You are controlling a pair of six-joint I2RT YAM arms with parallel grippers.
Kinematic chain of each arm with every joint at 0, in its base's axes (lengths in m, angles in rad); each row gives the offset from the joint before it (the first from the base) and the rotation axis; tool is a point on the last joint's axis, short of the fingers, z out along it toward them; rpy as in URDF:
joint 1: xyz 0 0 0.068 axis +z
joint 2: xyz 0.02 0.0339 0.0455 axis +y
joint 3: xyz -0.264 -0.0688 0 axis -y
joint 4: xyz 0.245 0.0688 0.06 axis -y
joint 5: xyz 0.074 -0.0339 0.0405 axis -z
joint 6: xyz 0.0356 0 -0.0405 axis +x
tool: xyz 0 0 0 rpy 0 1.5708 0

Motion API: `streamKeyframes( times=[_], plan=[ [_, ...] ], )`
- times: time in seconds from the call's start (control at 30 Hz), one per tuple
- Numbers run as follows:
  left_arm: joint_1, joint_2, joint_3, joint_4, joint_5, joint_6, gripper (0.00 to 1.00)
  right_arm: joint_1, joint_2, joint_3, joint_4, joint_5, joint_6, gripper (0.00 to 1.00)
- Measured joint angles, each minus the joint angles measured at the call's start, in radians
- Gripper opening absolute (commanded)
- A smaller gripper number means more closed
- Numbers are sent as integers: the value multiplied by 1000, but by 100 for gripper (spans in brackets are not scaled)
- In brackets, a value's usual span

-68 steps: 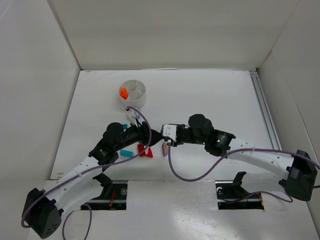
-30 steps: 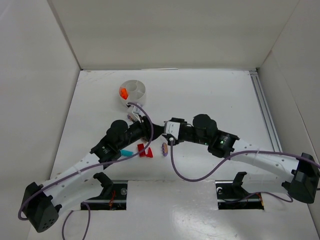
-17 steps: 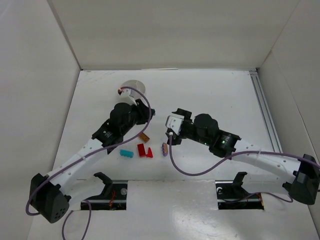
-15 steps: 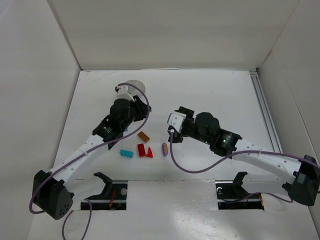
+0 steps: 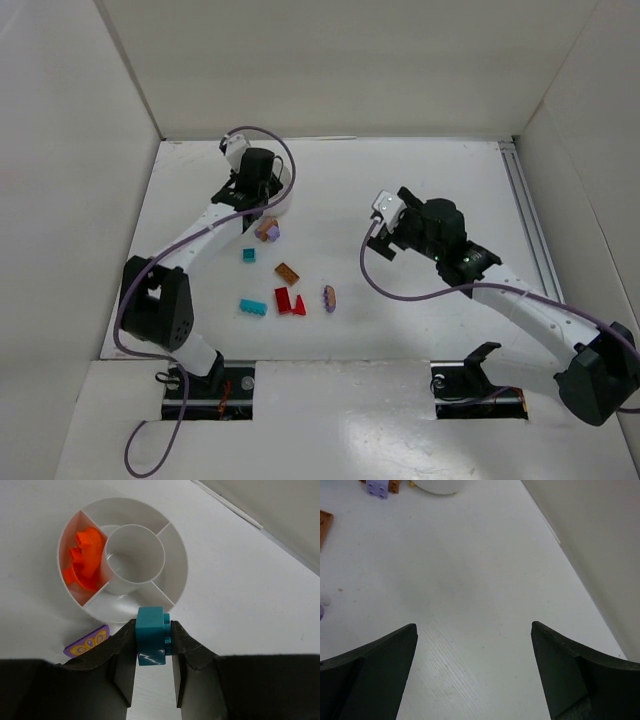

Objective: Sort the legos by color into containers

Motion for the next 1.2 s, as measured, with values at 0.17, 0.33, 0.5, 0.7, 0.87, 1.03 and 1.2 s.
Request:
streamKeyframes(
  times=[0.17,0.33,0.5,0.7,0.87,1.03,1.2],
  plan=[
    [1,111,77,-41,-79,-55,0,-62,0,-7,-12,-43,6,100],
    [1,161,103,-68,-129,-101,1,-98,2,-7,-12,-77,13,100],
    [1,217,140,-80,-174,-142,6,-116,2,-7,-13,-98,15,100],
    [1,272,175,-103,-201,-175,16,-125,2,-9,-12,-117,18,100],
    [1,283,175,-113,-215,-185,26,-130,2,-27,-14,-130,18,100],
    [1,283,175,-111,-219,-197,44,-134,5,-34,-13,-154,18,100],
    [1,283,174,-109,-219,-199,45,-134,11,-34,-13,-173,18,100]
  ],
)
